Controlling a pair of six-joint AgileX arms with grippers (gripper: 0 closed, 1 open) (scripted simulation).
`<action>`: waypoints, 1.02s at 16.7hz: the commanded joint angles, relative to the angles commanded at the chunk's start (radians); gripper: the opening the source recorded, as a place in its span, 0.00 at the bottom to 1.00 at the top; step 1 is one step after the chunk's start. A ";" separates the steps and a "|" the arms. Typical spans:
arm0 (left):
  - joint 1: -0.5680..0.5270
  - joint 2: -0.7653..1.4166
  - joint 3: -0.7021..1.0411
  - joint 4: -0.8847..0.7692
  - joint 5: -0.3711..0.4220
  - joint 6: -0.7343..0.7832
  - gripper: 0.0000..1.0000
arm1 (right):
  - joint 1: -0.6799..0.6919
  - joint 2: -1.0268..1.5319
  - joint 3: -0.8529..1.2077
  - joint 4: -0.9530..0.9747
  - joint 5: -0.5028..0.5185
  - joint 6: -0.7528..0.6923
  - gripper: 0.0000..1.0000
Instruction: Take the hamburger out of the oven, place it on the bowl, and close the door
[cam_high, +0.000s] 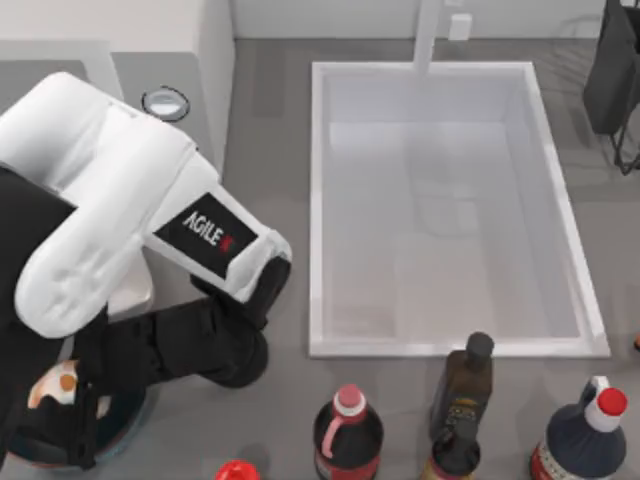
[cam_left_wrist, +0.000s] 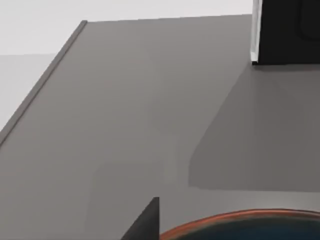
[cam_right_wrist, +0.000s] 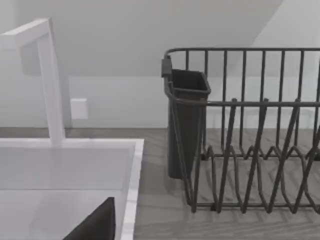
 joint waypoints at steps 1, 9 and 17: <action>0.000 0.000 0.000 0.000 0.000 0.000 0.75 | 0.000 0.000 0.000 0.000 0.000 0.000 1.00; 0.000 0.000 0.000 0.000 0.000 0.000 1.00 | 0.000 0.000 0.000 0.000 0.000 0.000 1.00; 0.001 -0.083 -0.026 0.005 0.021 0.048 1.00 | 0.000 0.000 0.000 0.000 0.000 0.000 1.00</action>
